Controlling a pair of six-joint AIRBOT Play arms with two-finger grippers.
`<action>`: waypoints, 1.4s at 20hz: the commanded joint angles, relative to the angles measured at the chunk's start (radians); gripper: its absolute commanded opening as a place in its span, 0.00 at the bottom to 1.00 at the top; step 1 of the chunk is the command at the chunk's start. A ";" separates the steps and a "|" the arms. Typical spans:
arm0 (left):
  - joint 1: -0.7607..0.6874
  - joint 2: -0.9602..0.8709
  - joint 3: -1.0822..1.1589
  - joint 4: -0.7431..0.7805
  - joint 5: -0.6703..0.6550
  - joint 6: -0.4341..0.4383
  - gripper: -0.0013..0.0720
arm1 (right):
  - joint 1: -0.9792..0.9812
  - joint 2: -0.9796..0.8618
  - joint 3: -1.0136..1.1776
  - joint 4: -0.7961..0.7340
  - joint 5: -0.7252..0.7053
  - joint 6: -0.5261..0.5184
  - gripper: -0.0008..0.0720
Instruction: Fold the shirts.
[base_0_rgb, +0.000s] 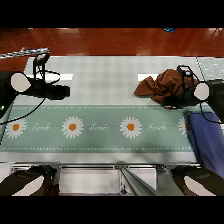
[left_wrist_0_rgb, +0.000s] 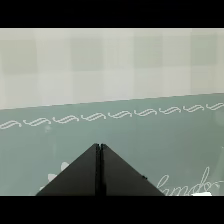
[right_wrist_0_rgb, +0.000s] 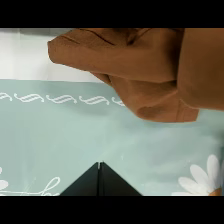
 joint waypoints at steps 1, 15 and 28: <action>0.001 -0.001 0.000 0.000 0.001 0.000 0.04 | 0.000 0.000 0.000 -0.001 0.000 0.000 0.05; 0.001 -0.001 0.000 0.000 0.002 0.000 0.04 | 0.000 0.000 0.000 0.003 -0.077 0.004 0.05; 0.001 -0.098 0.000 0.023 0.142 0.000 0.71 | -0.224 -0.119 0.287 -0.363 -0.256 0.206 0.59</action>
